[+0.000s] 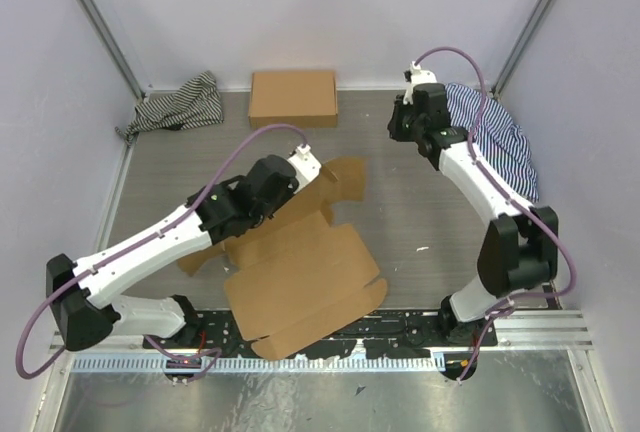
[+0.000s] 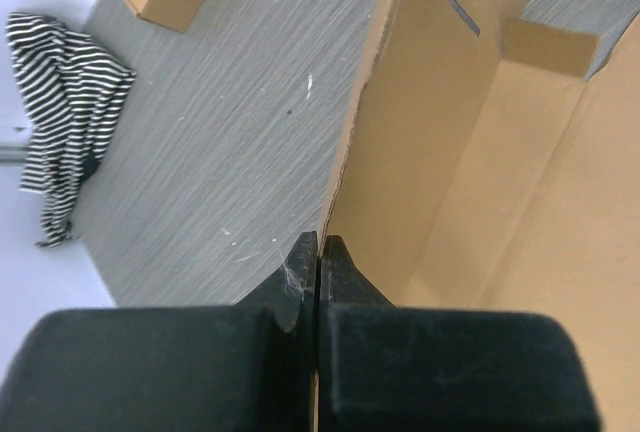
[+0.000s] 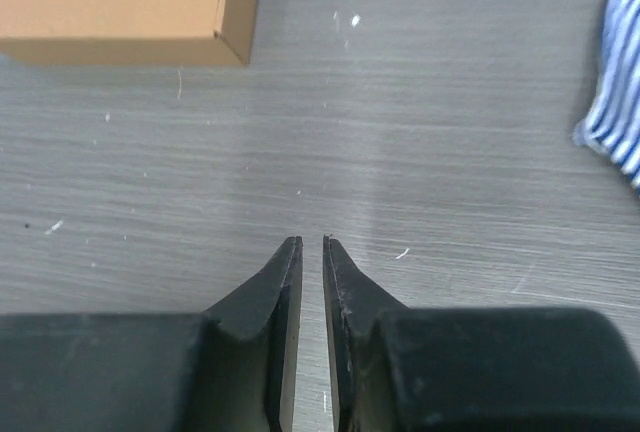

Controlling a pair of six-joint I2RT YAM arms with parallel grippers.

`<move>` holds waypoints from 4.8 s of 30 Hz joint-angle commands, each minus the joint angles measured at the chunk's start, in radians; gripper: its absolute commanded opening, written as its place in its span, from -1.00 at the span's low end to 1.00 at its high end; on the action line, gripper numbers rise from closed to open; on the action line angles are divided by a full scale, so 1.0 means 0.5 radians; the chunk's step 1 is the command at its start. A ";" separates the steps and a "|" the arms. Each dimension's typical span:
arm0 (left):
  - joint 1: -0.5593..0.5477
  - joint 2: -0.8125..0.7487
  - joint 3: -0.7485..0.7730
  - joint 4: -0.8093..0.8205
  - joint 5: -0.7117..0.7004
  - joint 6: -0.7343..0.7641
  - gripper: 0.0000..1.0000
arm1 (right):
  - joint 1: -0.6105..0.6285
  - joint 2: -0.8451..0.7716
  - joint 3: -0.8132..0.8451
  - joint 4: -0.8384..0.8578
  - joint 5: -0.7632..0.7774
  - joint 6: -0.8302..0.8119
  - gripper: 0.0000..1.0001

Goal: Fold the paper box

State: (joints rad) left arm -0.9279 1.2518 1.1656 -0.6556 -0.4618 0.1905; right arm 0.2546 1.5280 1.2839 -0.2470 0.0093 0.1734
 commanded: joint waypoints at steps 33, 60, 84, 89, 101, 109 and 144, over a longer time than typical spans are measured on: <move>-0.379 0.259 -0.012 -0.026 -0.672 0.110 -1.00 | -0.075 0.886 0.043 0.992 -1.970 0.127 -0.63; -0.565 0.403 0.114 -0.164 -0.728 0.058 -1.00 | -0.021 -0.069 -0.972 1.014 -1.879 -0.087 -0.31; -0.626 0.481 0.189 -0.263 -0.751 0.021 -1.00 | 0.138 -0.235 -1.299 1.435 -1.847 -0.052 0.35; -0.634 0.486 0.194 -0.256 -0.720 0.012 -1.00 | 0.205 -0.226 -1.258 1.329 -1.789 -0.145 0.35; -0.669 0.549 0.210 -0.265 -0.717 -0.017 -1.00 | 0.307 -0.218 -1.239 1.355 -1.507 -0.195 0.37; -0.681 0.559 0.227 -0.285 -0.726 -0.022 -1.00 | 0.307 -0.342 -1.113 0.994 -1.500 -0.296 0.38; -0.730 0.552 0.236 -0.312 -0.894 -0.058 -1.00 | 0.291 -0.541 -1.009 0.515 -1.433 -0.459 0.48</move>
State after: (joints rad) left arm -1.2804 1.5177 1.2572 -0.7914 -0.8970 0.1738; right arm 0.4026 1.2991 0.7265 0.0120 -0.7334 -0.0315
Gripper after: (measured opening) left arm 0.011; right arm 0.734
